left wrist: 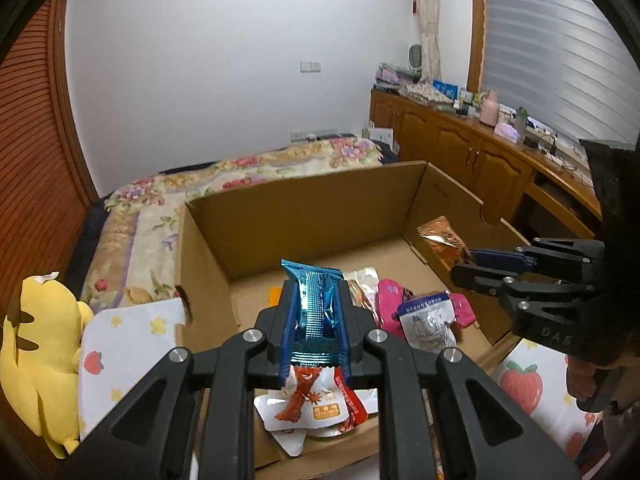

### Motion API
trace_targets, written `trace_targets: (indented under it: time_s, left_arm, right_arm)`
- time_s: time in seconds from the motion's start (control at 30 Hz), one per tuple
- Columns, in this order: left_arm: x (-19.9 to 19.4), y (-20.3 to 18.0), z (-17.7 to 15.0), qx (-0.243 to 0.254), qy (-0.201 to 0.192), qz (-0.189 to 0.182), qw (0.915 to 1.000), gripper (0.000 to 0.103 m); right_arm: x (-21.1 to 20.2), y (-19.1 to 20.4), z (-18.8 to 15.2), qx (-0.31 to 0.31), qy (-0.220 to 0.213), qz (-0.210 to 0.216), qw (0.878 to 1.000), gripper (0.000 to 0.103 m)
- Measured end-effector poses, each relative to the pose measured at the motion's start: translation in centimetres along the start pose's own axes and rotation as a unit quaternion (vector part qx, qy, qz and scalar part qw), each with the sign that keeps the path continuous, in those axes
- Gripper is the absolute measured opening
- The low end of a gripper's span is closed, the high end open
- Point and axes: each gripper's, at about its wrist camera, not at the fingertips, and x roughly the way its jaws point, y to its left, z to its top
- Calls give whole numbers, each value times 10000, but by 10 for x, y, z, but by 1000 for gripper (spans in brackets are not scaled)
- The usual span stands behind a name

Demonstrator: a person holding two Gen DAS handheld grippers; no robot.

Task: Organize snacks
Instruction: 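Lift both packets over the box and open both tools to release them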

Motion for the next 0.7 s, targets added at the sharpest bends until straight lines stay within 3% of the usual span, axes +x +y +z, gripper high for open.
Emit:
trace_targets:
  time_s: [0.37,0.43,0.47,0.53,0.63,0.7]
  left_arm:
    - [10,-3,-9,-12,256,-70,9996,18]
    - [10,-1,-10,-60,275,-109,9995,32]
    - [9,-1,-10,-81,272,-121,9995,47]
    - [7,0,-11,-126,207,-134,9996,51]
    - [3,4,-12,-224,169,-105,9996,53]
    - [-1,5,-13,-292,102,-127,9994,62]
  right_arm:
    - [15,7,-8,55,276,132,9995,24]
    - [16,8,-8,70,294,153,9994,25]
    - [16,8,-8,82,307,174,9993,26]
    - [16,9,-8,97,307,210,9993,33]
    - [11,10,-9,88,220,229,9995,34]
    - [5,12,-10,96,147,296,9994,36]
